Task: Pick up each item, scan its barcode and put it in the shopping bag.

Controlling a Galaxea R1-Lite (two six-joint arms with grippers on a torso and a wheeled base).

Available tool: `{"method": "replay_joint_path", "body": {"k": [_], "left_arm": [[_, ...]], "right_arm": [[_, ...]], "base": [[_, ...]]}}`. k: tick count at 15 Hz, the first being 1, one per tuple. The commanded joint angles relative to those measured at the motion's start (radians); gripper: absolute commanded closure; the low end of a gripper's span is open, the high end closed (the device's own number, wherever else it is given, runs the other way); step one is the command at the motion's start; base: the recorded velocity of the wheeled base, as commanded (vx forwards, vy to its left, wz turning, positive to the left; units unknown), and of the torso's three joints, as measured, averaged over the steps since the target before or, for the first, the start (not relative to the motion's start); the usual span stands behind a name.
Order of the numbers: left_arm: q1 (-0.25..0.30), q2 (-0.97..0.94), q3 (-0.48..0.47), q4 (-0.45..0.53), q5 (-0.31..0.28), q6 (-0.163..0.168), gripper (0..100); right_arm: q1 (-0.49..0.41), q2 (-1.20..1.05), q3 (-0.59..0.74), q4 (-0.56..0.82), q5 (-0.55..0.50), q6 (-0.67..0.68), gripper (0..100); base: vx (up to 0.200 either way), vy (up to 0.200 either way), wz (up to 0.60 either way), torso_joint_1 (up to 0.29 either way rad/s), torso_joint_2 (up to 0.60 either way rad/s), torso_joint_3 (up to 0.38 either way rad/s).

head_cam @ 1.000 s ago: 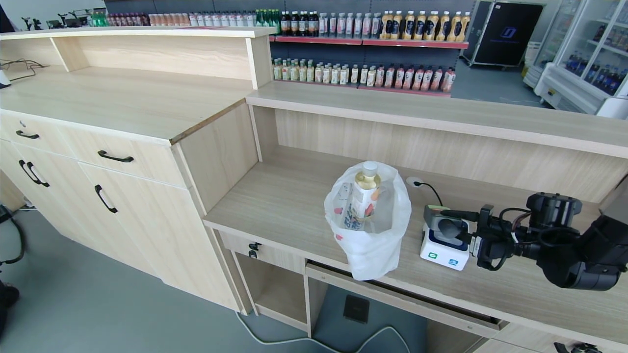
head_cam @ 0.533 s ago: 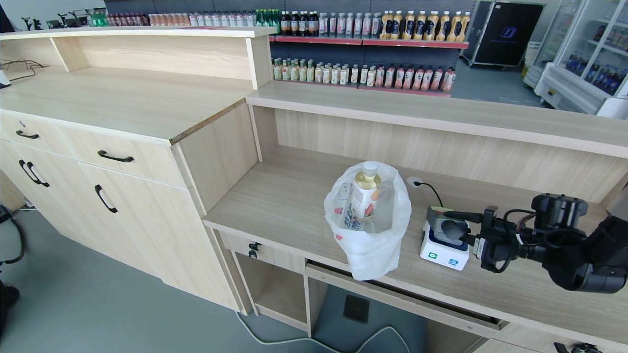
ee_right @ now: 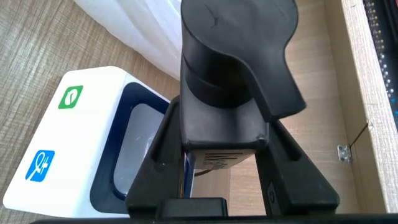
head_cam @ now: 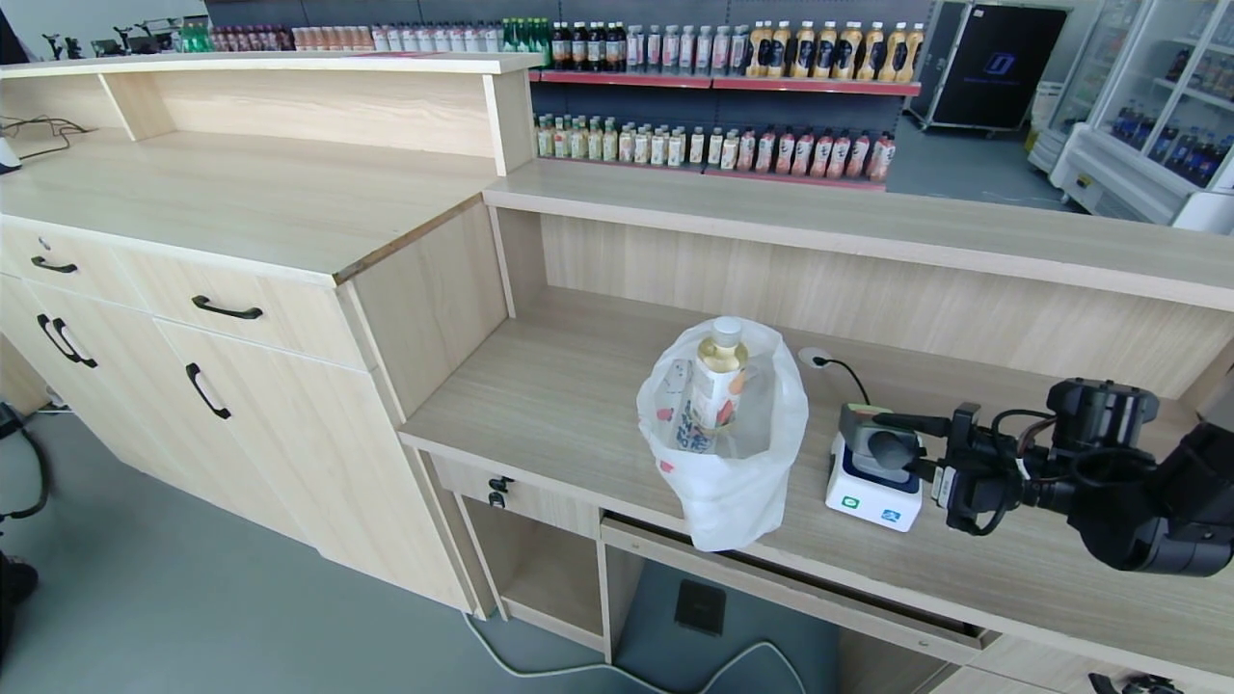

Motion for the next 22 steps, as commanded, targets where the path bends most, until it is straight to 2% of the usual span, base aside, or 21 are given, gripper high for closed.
{"method": "replay_joint_path", "body": {"k": [1,4,6,8,12,14,16,18,19,20,22], "left_arm": [[0.0,0.0,0.0,0.0,0.0,0.0,0],[0.0,0.0,0.0,0.0,0.0,0.0,0],[0.0,0.0,0.0,0.0,0.0,0.0,0],[0.0,0.0,0.0,0.0,0.0,0.0,0],[0.0,0.0,0.0,0.0,0.0,0.0,0],[0.0,0.0,0.0,0.0,0.0,0.0,0],[0.0,0.0,0.0,0.0,0.0,0.0,0],[0.0,0.0,0.0,0.0,0.0,0.0,0],[0.0,0.0,0.0,0.0,0.0,0.0,0],[0.0,0.0,0.0,0.0,0.0,0.0,0],[0.0,0.0,0.0,0.0,0.0,0.0,0]], "right_arm": [[0.0,-0.01,-0.005,0.0,0.0,0.005,100],[-0.021,-0.129,0.014,0.024,0.0,0.134,100],[-0.107,-0.382,0.089,0.136,-0.014,0.357,100],[-0.17,-0.501,0.121,0.199,-0.014,0.472,100],[-0.201,-0.632,0.117,0.354,-0.032,0.492,100],[-0.132,-0.678,0.095,0.414,-0.078,0.556,100],[-0.017,-0.705,0.08,0.398,-0.242,0.666,100],[0.138,-0.701,0.063,0.323,-0.448,0.855,100],[0.204,-0.692,0.057,0.303,-0.509,0.942,100],[0.267,-0.665,0.055,0.308,-0.535,1.05,100],[0.282,-0.616,0.101,0.311,-0.537,1.104,100]], "base": [[0.0,0.0,0.0,0.0,0.0,0.0],[0.0,0.0,0.0,0.0,0.0,0.0],[0.0,0.0,0.0,0.0,0.0,0.0],[0.0,0.0,0.0,0.0,0.0,0.0],[0.0,0.0,0.0,0.0,0.0,0.0],[0.0,0.0,0.6,0.0,0.0,-0.002],[0.0,0.0,0.6,-0.002,0.0,0.005],[0.0,0.0,0.6,0.005,0.01,0.002],[0.0,0.0,0.0,0.0,0.0,0.0],[0.0,0.0,0.0,0.0,0.0,0.0],[0.0,0.0,0.0,0.0,0.0,0.0]]}}
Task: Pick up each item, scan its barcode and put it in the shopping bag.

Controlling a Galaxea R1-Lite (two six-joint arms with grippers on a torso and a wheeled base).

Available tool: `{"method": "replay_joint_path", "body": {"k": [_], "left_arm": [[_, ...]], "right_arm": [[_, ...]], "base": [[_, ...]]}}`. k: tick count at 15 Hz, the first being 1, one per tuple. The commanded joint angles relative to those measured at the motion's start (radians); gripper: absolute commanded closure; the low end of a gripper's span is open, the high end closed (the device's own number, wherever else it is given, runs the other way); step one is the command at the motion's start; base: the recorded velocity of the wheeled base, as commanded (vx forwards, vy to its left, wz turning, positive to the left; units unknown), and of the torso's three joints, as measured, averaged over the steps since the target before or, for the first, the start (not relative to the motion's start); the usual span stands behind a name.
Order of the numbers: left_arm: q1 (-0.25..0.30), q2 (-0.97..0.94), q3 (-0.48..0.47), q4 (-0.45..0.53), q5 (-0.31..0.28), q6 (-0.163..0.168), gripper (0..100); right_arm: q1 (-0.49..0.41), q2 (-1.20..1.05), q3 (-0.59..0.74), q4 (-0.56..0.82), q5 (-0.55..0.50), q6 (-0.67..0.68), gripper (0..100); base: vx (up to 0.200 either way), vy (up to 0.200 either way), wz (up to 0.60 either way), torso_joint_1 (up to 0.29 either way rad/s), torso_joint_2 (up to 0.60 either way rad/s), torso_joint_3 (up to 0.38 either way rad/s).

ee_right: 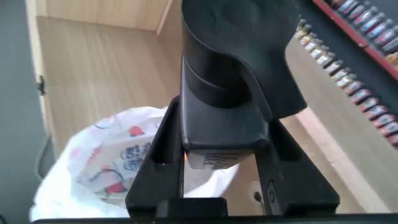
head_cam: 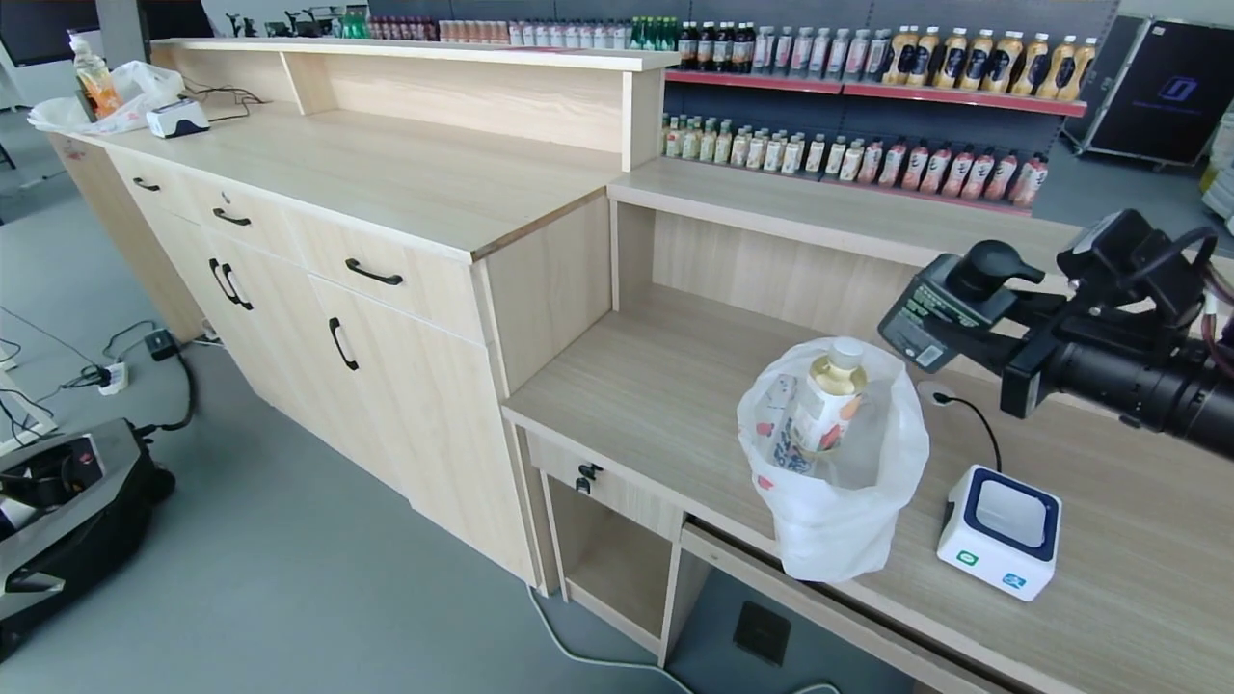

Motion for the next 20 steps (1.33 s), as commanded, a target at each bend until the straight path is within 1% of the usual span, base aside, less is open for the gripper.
{"method": "replay_joint_path", "body": {"k": [1,3,5,7,12,17,20], "left_arm": [[0.002,0.0,0.0,-0.001,0.0,0.0,0],[0.002,0.0,0.0,-0.001,0.0,0.0,0],[0.002,0.0,0.0,-0.001,0.0,0.0,0],[0.002,0.0,0.0,-0.001,0.0,0.0,0],[0.002,0.0,0.0,-0.001,0.0,0.0,0],[0.002,0.0,0.0,-0.001,0.0,0.0,0],[0.002,0.0,0.0,-0.001,0.0,0.0,0]], "right_arm": [[0.044,0.075,0.069,-0.001,-0.009,0.032,100],[0.044,0.124,0.114,-0.001,-0.009,0.072,100],[0.044,0.187,0.111,-0.009,-0.009,0.126,100],[0.043,0.259,0.096,-0.026,-0.009,0.152,100],[0.058,0.424,0.057,-0.158,-0.004,0.157,100],[0.062,0.539,0.036,-0.235,-0.003,0.155,100],[0.069,0.598,0.023,-0.31,0.007,0.155,100]], "base": [[0.0,0.0,0.0,0.0,0.0,0.0],[0.0,0.0,0.0,0.0,0.0,0.0],[0.0,0.0,0.0,0.0,0.0,0.0],[0.0,0.0,0.0,0.0,0.0,0.0],[0.0,0.0,0.0,0.0,0.0,0.0],[0.0,0.0,0.0,0.0,0.0,0.0],[0.0,0.0,0.0,0.0,0.0,0.0]]}}
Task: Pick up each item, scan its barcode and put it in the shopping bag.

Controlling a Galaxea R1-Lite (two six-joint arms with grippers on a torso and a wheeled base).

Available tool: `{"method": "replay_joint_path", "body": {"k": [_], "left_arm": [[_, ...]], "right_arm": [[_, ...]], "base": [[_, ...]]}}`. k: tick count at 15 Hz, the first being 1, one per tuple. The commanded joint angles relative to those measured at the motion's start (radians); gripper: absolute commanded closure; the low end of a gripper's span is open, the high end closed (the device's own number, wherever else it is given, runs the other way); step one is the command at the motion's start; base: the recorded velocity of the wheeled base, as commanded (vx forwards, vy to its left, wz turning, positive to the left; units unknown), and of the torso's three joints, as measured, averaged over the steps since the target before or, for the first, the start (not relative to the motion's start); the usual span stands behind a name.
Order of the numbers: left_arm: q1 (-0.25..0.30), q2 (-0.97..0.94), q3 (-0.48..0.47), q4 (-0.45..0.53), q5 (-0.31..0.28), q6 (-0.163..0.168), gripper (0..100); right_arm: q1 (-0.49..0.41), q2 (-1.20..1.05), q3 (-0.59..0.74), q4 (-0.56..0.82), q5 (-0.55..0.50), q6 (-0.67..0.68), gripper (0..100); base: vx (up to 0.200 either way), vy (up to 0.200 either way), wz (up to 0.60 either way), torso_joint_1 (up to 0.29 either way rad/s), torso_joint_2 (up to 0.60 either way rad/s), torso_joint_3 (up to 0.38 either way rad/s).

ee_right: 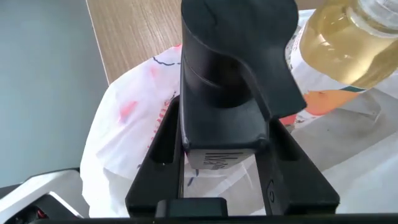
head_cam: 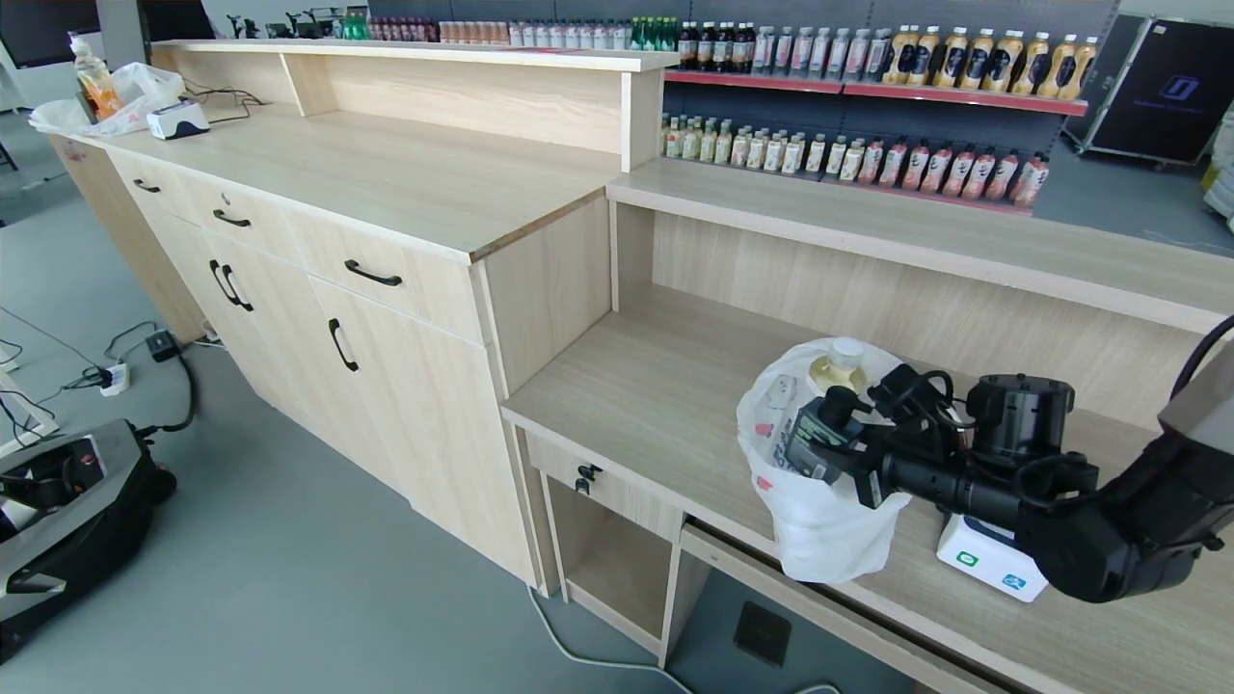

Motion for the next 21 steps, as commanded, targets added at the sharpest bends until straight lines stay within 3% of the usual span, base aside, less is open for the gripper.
{"method": "replay_joint_path", "body": {"k": [1,13,14,18,21], "left_arm": [[0.0,0.0,0.0,0.0,0.0,0.0,0],[0.0,0.0,0.0,0.0,0.0,0.0,0],[0.0,0.0,0.0,0.0,0.0,0.0,0],[0.0,0.0,0.0,0.0,0.0,0.0,0],[0.0,0.0,0.0,0.0,0.0,0.0,0]], "right_arm": [[0.007,0.059,-0.01,-0.022,0.004,-0.002,100],[-0.003,0.128,0.008,-0.063,0.004,-0.029,100],[-0.003,0.128,0.008,-0.063,0.004,-0.029,0],[-0.003,0.082,0.004,-0.062,0.004,-0.022,0],[0.005,-0.075,0.037,-0.049,0.003,-0.025,0]], "base": [[0.0,0.0,0.0,0.0,0.0,0.0],[0.0,0.0,0.0,0.0,0.0,0.0],[0.0,0.0,0.0,0.0,0.0,0.0],[0.0,0.0,0.0,0.0,0.0,0.0],[0.0,0.0,0.0,0.0,0.0,0.0]]}}
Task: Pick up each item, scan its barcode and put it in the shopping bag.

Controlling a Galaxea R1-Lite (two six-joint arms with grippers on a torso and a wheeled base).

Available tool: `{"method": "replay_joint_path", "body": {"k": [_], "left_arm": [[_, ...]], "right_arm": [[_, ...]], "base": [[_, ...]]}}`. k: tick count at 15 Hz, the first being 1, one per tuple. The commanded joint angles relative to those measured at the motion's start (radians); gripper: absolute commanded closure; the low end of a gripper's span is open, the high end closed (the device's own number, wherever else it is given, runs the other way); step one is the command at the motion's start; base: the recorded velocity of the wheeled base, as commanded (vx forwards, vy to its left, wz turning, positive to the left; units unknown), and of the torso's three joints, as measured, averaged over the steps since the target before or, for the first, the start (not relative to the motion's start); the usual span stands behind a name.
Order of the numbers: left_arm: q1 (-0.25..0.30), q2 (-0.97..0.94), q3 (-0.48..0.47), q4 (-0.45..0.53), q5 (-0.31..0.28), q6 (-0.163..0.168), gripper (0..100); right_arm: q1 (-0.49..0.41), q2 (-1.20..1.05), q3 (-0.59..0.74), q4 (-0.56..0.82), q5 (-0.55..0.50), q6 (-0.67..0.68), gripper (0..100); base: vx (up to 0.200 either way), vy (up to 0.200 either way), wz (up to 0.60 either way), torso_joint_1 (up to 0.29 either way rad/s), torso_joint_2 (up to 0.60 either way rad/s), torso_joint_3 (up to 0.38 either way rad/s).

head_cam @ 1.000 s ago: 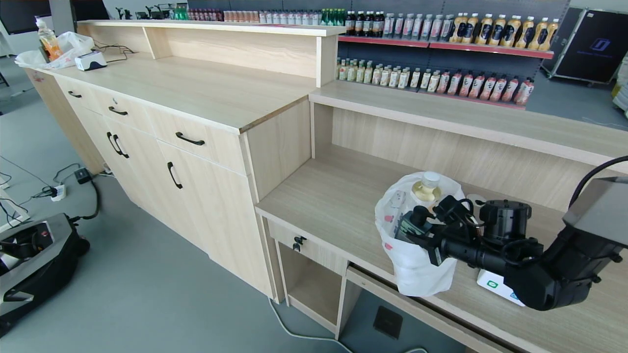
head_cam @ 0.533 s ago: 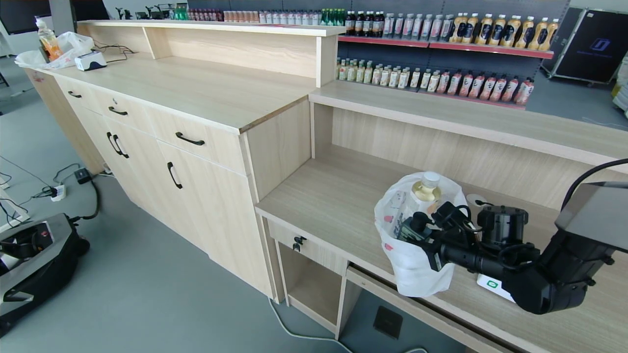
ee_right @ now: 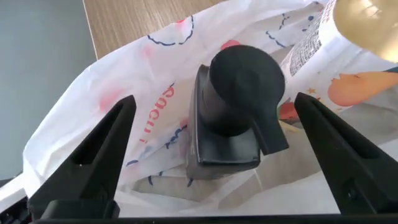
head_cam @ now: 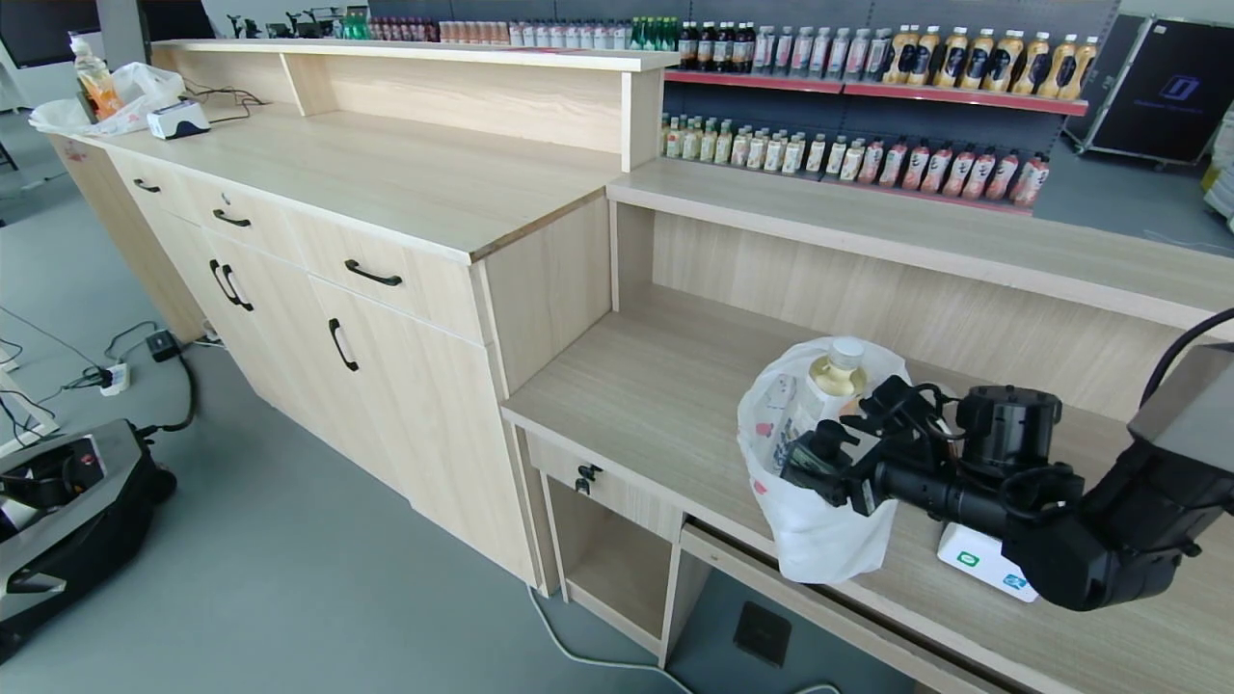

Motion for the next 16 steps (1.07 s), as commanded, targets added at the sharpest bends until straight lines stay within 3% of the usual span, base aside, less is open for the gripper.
{"method": "replay_joint_path", "body": {"k": [1,4,7,11,13,16], "left_arm": [[0.0,0.0,0.0,0.0,0.0,0.0,0],[0.0,0.0,0.0,0.0,0.0,0.0,0],[0.0,0.0,0.0,0.0,0.0,0.0,0],[0.0,0.0,0.0,0.0,0.0,0.0,0],[0.0,0.0,0.0,0.0,0.0,0.0,0],[0.0,0.0,0.0,0.0,0.0,0.0,0]], "right_arm": [[0.004,-0.17,0.043,0.023,-0.001,-0.008,0],[-0.01,-0.36,0.088,0.102,-0.009,-0.039,0],[-0.102,-0.544,0.092,0.214,-0.073,-0.134,0],[-0.109,-0.689,-0.027,0.336,-0.21,-0.032,0],[-0.119,-0.748,-0.072,0.462,-0.268,0.009,0],[-0.119,-0.839,0.002,0.543,-0.322,0.078,0]], "base": [[0.0,0.0,0.0,0.0,0.0,0.0],[0.0,0.0,0.0,0.0,0.0,0.0],[0.0,0.0,-0.4,0.0,0.0,0.002],[0.0,0.0,-0.6,0.004,0.0,0.001],[0.0,0.0,-0.6,0.0,0.0,-0.002],[0.0,0.0,-0.6,0.002,0.01,0.001]]}}
